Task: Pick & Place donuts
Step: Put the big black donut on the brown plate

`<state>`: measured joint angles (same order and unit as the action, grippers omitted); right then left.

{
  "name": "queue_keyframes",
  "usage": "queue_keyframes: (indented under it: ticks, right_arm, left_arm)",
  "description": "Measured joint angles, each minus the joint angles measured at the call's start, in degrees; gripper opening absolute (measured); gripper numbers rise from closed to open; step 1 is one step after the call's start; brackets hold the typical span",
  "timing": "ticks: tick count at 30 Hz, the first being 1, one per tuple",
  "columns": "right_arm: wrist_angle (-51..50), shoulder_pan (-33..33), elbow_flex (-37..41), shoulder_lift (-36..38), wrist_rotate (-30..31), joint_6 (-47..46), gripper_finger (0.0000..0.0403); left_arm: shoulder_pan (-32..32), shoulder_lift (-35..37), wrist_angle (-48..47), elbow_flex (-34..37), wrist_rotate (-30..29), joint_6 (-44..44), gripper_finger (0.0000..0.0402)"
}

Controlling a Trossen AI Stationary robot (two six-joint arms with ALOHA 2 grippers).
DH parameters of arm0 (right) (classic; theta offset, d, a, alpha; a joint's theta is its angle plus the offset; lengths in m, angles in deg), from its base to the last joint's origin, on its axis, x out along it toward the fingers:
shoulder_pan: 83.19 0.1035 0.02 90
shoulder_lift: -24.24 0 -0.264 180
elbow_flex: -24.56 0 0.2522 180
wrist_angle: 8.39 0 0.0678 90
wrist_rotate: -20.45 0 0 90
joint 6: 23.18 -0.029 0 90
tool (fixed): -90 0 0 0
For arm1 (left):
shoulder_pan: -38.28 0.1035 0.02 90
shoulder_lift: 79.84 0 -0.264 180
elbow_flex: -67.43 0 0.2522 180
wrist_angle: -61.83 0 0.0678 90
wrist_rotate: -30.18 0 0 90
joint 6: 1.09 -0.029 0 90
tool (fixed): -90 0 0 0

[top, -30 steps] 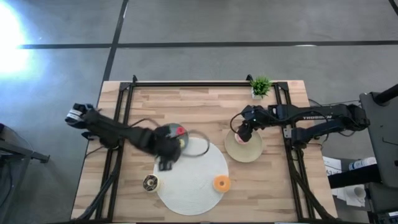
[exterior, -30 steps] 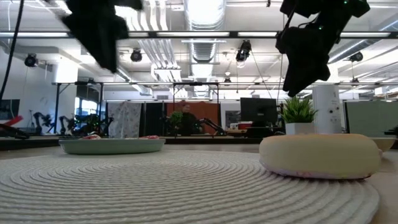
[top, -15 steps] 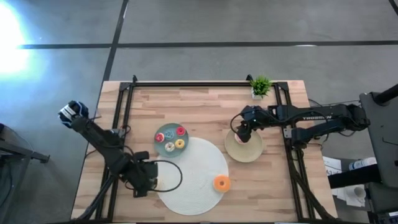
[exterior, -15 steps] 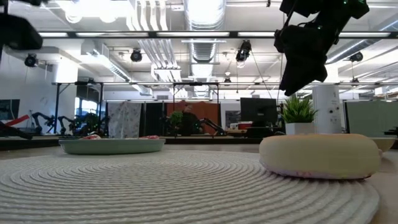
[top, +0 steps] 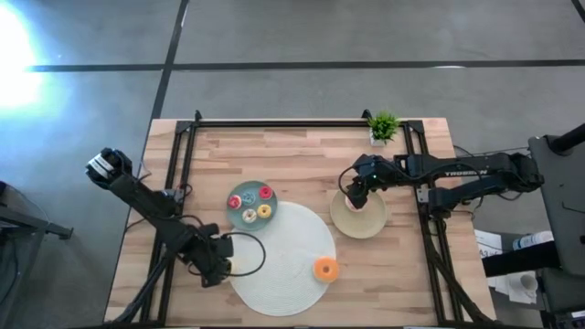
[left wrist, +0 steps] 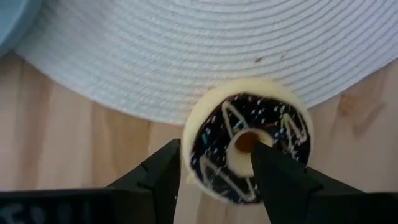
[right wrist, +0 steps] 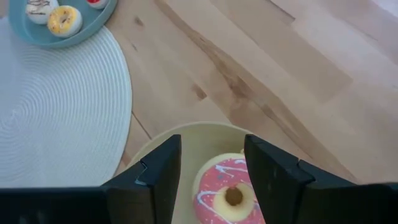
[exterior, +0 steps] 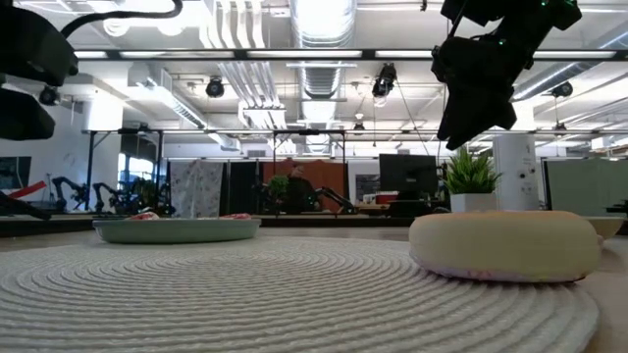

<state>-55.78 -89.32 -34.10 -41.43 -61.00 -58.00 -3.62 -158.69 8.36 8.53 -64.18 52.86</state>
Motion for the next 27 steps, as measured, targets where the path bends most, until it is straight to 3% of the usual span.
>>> queue_keyframes:
  ticks: [10, 16, 21, 27]
  right_arm:
    - [0.0, 0.0, 0.02, -0.02, 0.0, -0.82, 0.0167]
    - [0.03, 0.0, 0.02, -0.02, -0.04, -1.37, 0.0166]
    - [2.25, 0.01, 0.02, -0.04, -6.11, -2.96, 0.0166]
    - [8.91, -0.13, 0.17, -0.46, -15.44, -15.08, 0.0166]
  left_arm:
    - [0.56, 0.04, 4.64, 5.11, 0.26, 3.29, 0.0161]
    - [0.89, 0.09, 8.0, 6.94, 0.42, 3.53, 0.0092]
    - [1.33, 0.14, 7.36, 5.72, 0.16, 3.66, 0.0012]
    - [2.16, 3.17, 0.83, -0.64, -2.49, 2.57, 0.0003]
